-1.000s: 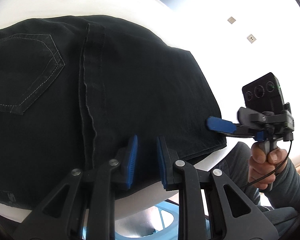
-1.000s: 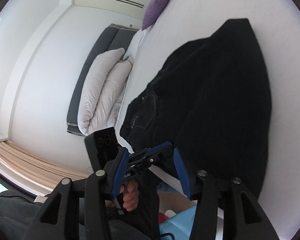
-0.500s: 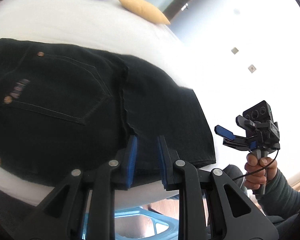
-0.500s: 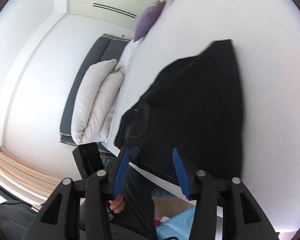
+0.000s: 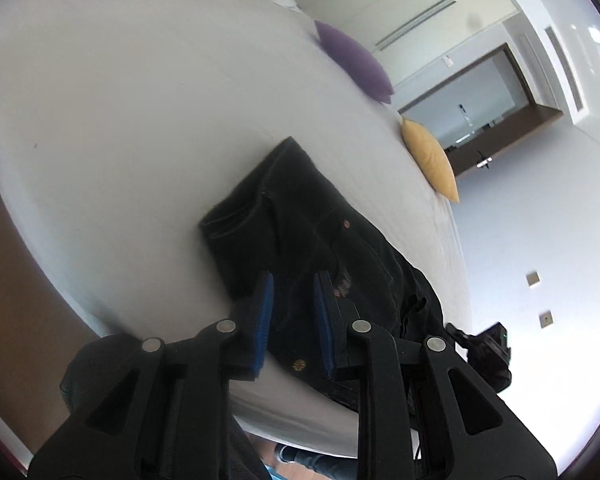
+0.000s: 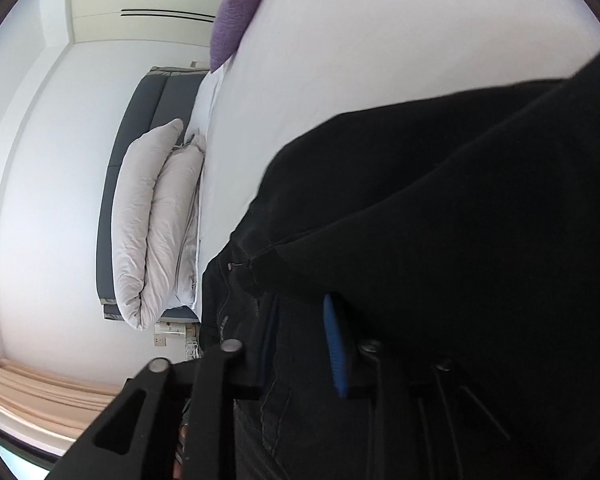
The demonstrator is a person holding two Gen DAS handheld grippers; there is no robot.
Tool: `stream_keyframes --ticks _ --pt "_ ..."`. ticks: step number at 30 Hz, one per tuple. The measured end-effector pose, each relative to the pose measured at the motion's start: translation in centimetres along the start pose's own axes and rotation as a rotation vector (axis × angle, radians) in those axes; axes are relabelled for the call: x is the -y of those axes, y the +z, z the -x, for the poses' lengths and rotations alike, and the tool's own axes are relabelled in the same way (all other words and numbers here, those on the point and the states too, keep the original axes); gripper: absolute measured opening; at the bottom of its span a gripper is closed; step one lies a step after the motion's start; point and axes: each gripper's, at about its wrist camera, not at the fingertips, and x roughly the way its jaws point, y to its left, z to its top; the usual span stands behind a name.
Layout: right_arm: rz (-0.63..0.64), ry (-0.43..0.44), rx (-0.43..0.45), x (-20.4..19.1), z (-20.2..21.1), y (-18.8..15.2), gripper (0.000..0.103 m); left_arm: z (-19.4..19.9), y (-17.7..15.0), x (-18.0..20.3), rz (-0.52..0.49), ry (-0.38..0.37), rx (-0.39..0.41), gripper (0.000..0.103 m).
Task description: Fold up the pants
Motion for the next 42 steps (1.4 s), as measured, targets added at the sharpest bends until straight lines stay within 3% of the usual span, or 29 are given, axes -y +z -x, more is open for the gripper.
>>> stream_keyframes --ticks 1,2,3,8,22,25,29,32,42 --pt "0.036 0.017 0.006 -1.2 0.4 -0.5 0.054 -0.2 0.2 -0.6 0.018 0.004 -0.006 0.034" --pt "0.061 0.054 0.008 -2.3 0.6 -1.1 0.056 -0.4 -0.1 -1.0 0.033 -0.003 -0.009 0.052" --pt "0.073 0.096 0.006 -3.2 0.6 -1.7 0.056 -1.3 -1.9 -2.2 0.047 -0.012 -0.008 0.064" --pt "0.076 0.149 -0.012 -3.7 0.8 -3.6 0.059 -4.0 -2.3 -2.9 0.063 -0.04 -0.039 0.066" --pt "0.034 0.132 -0.012 -2.0 0.8 -4.3 0.059 -10.0 -2.0 -8.2 0.255 -0.182 -0.037 0.066" --pt "0.036 0.133 -0.012 -2.2 0.5 -4.2 0.059 -10.5 -1.3 -7.6 0.269 -0.181 -0.035 0.064" --pt "0.036 0.134 -0.011 -2.4 0.4 -4.3 0.059 -10.8 -1.2 -7.9 0.288 -0.132 -0.038 0.028" --pt "0.032 0.132 -0.007 -2.3 0.5 -4.3 0.059 -10.9 -1.2 -8.1 0.309 -0.14 -0.028 0.024" --pt "0.055 0.07 0.014 -2.8 1.1 -3.9 0.059 -9.4 -1.0 -5.4 0.219 -0.138 0.022 0.013"
